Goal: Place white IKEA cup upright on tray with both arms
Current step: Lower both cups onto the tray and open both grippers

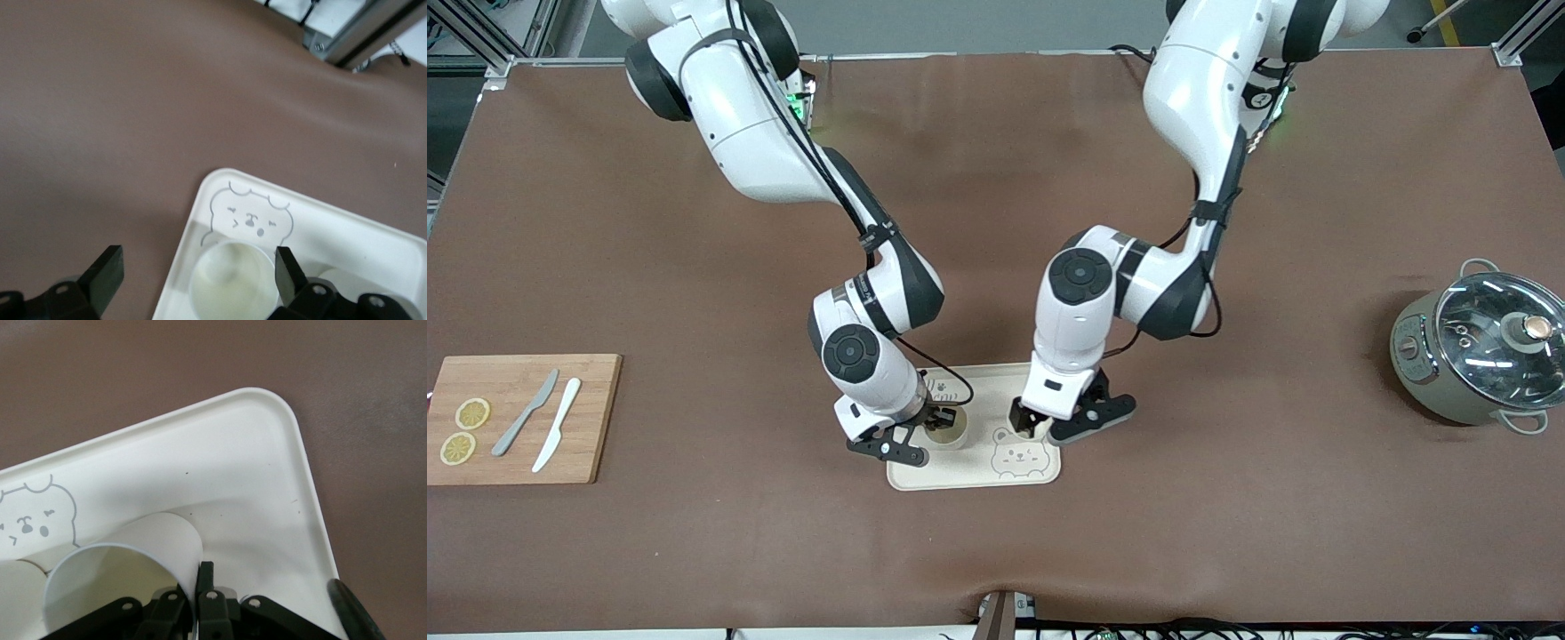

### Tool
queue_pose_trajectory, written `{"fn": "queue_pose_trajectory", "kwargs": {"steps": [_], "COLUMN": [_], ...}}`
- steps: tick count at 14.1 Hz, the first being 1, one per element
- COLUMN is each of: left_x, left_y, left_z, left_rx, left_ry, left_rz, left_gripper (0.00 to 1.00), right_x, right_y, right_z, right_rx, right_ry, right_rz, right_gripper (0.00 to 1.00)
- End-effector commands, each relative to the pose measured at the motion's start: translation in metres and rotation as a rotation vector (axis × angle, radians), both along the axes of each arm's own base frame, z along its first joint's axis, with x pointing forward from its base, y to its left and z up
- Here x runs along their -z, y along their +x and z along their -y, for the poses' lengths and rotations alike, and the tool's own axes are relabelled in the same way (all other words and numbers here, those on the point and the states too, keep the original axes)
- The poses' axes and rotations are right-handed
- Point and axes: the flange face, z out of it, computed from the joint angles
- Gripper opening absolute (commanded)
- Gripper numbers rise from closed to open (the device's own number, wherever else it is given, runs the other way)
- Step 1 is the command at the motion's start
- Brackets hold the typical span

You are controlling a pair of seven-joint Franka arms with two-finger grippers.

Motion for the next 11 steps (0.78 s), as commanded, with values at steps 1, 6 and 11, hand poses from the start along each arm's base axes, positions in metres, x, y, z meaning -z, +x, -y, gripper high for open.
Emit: {"fn": "queue_pose_trajectory", "kwargs": {"steps": [1, 6, 11], "left_x": [-0.025, -0.068, -0.105], "left_y": [0.01, 0.026, 0.041], "left_z": [-0.03, -0.082, -0.157], "left_rx": [-0.04, -0.006, 0.067], "left_ry": [-0.012, -0.016, 0.026], "left_rz": [-0.032, -0.066, -0.129], "left_gripper": [1.0, 1.0, 1.0], "right_x": [0.001, -0.018, -0.059], "right_y": [0.0, 0.006, 0.003], "right_z": [0.002, 0.01, 0.016], "right_rx": [0.019, 0.016, 0.011], "right_ry": [-0.014, -0.009, -0.032], "right_rz": [0.012, 0.025, -0.026], "right_gripper": [1.0, 1.0, 1.0]}}
